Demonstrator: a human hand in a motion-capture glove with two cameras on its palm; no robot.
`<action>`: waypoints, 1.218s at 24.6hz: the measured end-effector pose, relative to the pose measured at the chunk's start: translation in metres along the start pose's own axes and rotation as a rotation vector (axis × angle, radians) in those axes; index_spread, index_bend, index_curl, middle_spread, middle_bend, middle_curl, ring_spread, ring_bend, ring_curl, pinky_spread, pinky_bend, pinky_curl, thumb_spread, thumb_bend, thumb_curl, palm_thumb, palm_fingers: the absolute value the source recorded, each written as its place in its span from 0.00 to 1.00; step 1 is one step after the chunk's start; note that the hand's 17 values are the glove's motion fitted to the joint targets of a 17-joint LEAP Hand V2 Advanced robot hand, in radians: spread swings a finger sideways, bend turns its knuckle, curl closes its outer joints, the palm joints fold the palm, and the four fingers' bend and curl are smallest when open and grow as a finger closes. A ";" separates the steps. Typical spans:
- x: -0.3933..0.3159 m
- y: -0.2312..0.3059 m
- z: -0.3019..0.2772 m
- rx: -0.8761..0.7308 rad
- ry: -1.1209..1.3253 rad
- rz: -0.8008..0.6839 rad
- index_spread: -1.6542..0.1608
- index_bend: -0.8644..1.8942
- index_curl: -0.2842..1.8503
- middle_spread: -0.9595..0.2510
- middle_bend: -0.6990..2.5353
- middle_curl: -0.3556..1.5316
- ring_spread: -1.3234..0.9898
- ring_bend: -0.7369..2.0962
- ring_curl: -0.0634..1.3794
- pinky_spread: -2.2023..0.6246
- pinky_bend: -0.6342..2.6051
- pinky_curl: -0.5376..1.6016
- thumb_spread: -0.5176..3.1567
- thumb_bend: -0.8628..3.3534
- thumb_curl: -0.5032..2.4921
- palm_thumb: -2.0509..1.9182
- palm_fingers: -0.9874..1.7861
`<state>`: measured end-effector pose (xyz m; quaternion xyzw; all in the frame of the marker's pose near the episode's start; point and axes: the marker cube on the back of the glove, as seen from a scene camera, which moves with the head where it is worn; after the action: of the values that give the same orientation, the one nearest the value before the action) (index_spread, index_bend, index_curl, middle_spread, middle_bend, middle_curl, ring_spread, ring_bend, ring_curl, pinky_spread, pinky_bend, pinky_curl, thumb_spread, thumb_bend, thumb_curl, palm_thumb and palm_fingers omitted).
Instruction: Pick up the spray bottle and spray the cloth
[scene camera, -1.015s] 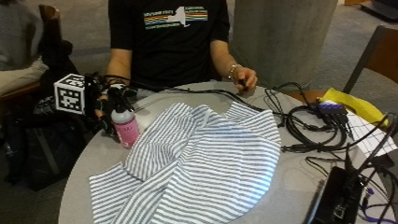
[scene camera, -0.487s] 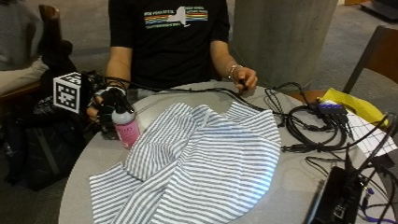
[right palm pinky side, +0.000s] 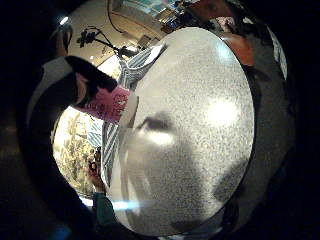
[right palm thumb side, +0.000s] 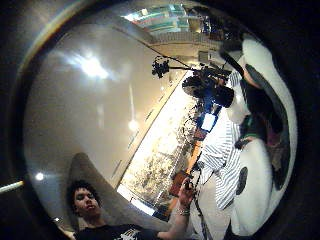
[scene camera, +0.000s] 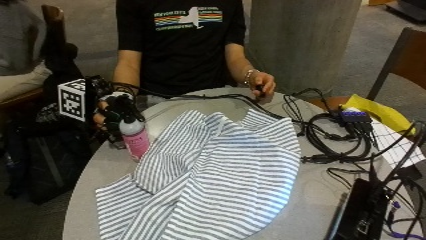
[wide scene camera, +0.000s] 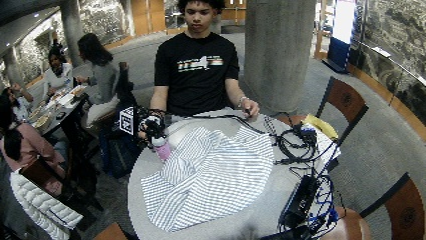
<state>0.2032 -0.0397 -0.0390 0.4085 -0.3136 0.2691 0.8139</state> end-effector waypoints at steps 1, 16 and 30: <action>0.001 0.001 -0.002 0.006 -0.005 -0.001 0.80 0.40 0.31 0.73 0.31 0.44 0.53 0.46 0.35 0.72 0.36 0.42 0.29 0.21 0.36 0.81 0.75; 0.008 -0.002 0.009 -0.217 0.062 0.057 0.74 0.35 0.27 0.85 0.26 0.39 0.59 0.38 0.28 0.86 0.39 0.43 0.38 0.20 0.34 0.77 0.50; 0.008 -0.042 0.045 -0.315 0.199 0.064 0.73 0.35 0.25 0.90 0.28 0.38 0.62 0.39 0.28 0.88 0.39 0.42 0.37 0.19 0.32 0.73 0.42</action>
<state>0.2250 -0.0977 -0.0331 0.2371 -0.2828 0.2813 0.8858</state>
